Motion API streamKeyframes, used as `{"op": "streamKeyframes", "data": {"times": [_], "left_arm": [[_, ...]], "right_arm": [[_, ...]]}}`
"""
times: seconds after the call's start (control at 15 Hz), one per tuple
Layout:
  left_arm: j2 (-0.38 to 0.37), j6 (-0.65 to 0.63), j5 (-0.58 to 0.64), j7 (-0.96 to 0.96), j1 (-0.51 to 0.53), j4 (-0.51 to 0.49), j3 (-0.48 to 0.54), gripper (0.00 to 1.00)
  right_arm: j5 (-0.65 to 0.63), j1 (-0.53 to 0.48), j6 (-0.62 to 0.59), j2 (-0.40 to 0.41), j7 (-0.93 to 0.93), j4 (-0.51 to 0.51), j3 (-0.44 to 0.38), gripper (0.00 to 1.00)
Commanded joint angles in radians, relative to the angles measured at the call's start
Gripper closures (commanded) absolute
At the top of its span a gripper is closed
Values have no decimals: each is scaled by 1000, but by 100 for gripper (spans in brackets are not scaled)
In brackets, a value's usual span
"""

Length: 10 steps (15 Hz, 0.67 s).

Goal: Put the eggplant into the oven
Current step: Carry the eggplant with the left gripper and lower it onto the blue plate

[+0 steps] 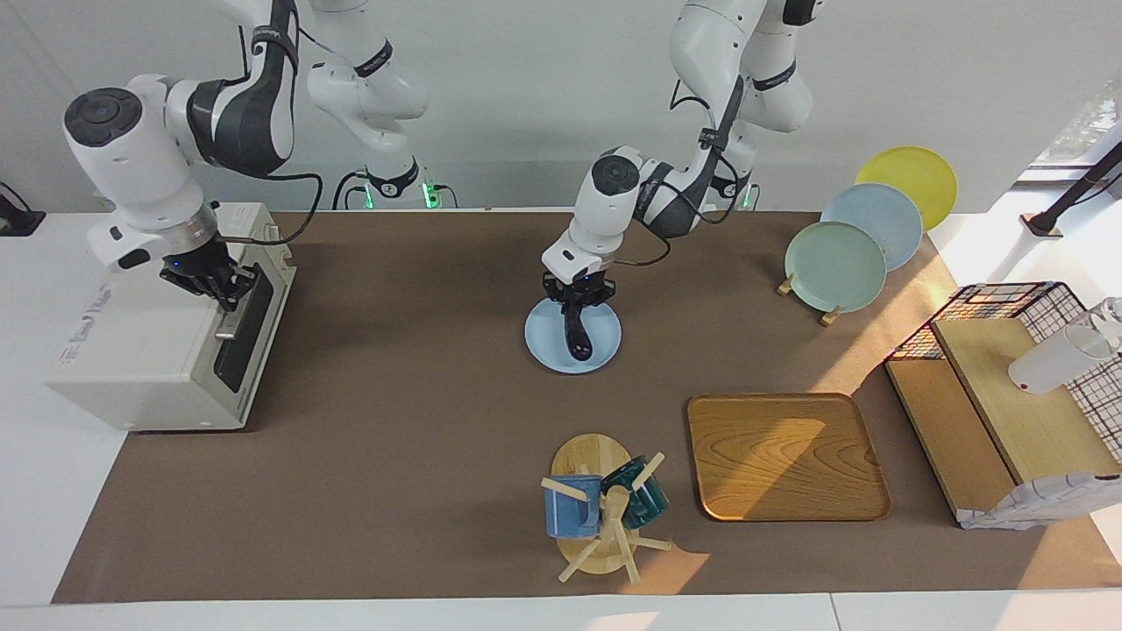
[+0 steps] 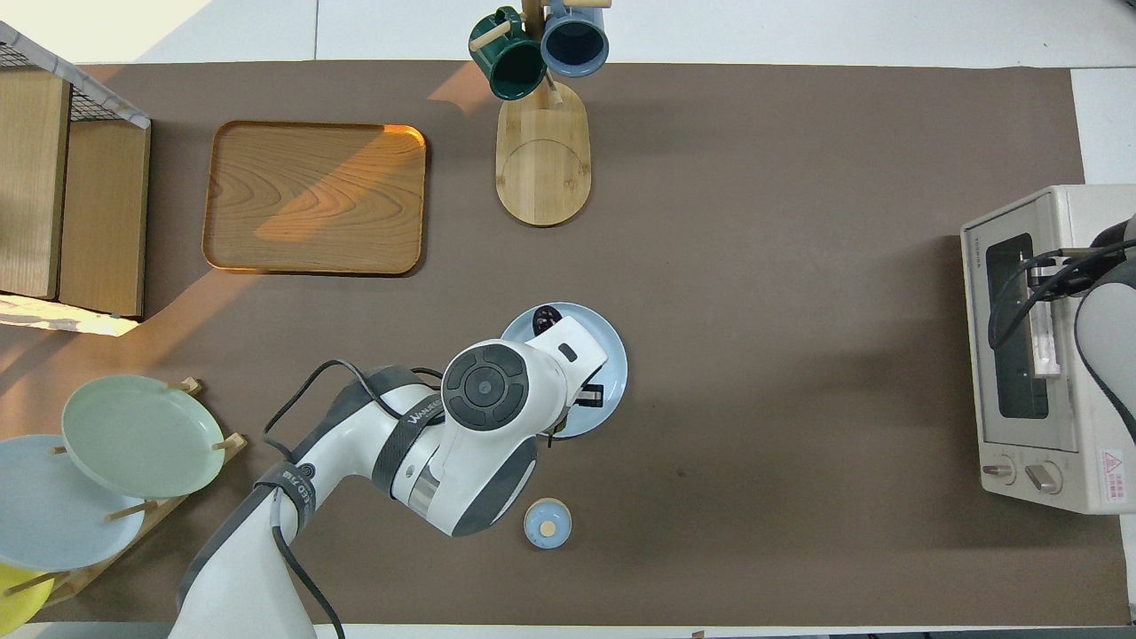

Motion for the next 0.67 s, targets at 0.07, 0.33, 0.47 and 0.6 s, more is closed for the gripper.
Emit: {"op": "streamKeyframes", "data": {"times": [0.07,0.33,0.47,0.6], "left_arm": [[-8,12,-13,1,-14,-13,10,42],[-20,-16,-13,5,-5,-7,12,0],[-58,-101,-12,13,17,15,22,0],[-92,-219,-4,75,114,70,22,0]], "right_arm": [[-5,-3,36,-14,47,-41,11,100],[-5,-11,47,-17,43,-86,11,100],[-5,-11,50,-14,43,-90,11,100],[-3,-3,91,-11,52,-123,13,100]]}}
